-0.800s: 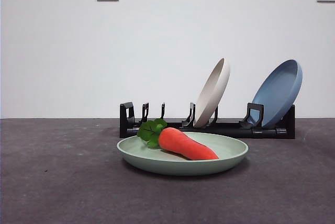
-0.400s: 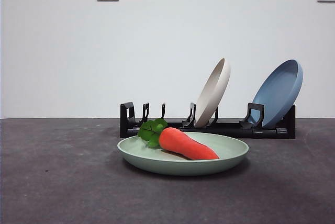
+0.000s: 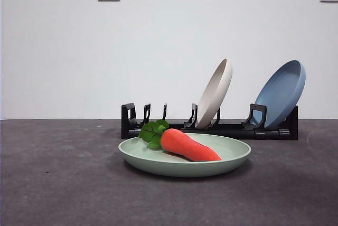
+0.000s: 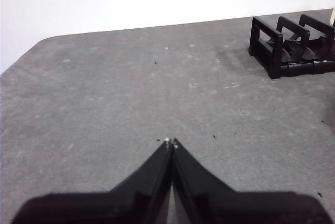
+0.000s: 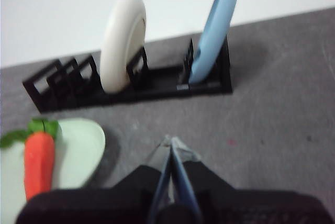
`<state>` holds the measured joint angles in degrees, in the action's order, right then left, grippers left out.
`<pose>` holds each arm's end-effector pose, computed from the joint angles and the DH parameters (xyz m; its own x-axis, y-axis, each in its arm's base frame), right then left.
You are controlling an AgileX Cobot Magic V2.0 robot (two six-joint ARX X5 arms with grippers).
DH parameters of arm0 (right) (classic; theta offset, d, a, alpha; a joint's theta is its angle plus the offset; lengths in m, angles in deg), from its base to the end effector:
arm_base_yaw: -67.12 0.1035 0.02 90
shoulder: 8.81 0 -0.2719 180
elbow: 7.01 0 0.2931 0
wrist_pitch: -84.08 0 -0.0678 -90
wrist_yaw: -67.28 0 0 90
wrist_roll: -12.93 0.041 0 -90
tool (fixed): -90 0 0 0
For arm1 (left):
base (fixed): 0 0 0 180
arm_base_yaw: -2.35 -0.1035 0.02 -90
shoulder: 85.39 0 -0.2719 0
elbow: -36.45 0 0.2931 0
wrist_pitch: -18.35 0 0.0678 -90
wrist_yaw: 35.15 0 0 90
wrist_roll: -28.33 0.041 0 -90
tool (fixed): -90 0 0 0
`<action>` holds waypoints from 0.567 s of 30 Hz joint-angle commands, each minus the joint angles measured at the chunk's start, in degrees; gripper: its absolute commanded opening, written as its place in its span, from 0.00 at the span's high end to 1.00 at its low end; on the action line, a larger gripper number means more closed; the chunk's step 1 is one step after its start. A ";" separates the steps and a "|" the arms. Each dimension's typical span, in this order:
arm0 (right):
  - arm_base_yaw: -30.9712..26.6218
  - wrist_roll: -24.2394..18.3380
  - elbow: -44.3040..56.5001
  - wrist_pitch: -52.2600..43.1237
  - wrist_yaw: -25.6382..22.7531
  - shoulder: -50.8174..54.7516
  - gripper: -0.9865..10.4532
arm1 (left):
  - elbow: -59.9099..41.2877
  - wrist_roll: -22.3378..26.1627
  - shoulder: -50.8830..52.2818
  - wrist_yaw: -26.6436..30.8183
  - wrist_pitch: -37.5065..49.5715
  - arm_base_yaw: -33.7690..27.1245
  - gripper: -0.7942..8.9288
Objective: Take the green plate from the plate rack,put the plate on the table,take the carrot from the table,put the carrot in the plate
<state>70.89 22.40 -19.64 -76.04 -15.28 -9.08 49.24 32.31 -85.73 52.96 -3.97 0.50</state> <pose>0.1413 0.0146 0.1533 0.9724 0.1938 -0.1298 -0.1692 0.9690 0.1798 0.1415 0.0032 0.1497 0.9852 -0.0012 -0.1713 0.0121 0.9980 0.0627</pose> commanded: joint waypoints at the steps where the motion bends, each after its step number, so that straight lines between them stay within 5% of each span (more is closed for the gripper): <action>1: 0.04 -2.91 0.52 2.08 -0.26 0.22 0.91 | -0.72 -0.28 0.13 0.15 0.13 -0.13 0.92; 17: 0.04 -0.77 0.52 1.79 -0.39 0.17 0.91 | -0.72 -0.28 0.13 0.15 0.13 -0.13 0.92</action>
<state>70.89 21.11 -19.73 -74.83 -15.47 -9.04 49.24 32.31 -85.73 52.96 -3.97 0.50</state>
